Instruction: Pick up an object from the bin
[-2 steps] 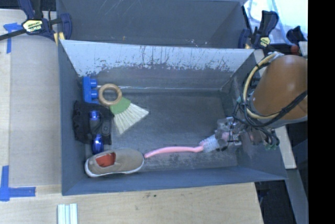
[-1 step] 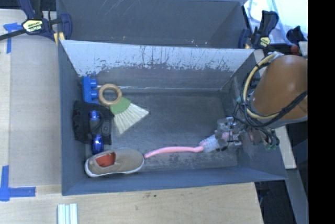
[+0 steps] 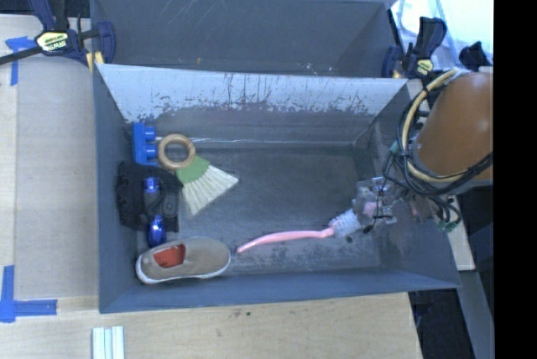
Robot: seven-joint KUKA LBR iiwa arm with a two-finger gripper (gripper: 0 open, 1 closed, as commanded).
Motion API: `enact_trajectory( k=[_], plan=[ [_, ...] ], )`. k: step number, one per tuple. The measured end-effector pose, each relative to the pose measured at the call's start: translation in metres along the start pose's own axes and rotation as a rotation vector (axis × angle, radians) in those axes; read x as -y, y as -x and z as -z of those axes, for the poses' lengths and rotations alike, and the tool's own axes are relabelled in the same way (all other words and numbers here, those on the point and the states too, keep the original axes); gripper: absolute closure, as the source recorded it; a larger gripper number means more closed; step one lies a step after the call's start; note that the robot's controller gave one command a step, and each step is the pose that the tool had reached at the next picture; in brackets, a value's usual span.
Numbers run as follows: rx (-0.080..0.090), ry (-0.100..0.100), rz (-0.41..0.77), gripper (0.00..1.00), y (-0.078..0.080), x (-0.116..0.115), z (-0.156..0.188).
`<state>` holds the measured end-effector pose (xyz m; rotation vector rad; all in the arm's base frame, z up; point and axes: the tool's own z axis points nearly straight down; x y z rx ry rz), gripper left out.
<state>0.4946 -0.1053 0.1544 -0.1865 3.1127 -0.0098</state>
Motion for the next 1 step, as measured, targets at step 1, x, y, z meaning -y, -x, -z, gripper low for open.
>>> enact_trajectory(
  k=[1],
  plan=[
    [-0.007,0.002,-0.004,1.0,-0.0057,-0.0175,0.0994]
  ],
)
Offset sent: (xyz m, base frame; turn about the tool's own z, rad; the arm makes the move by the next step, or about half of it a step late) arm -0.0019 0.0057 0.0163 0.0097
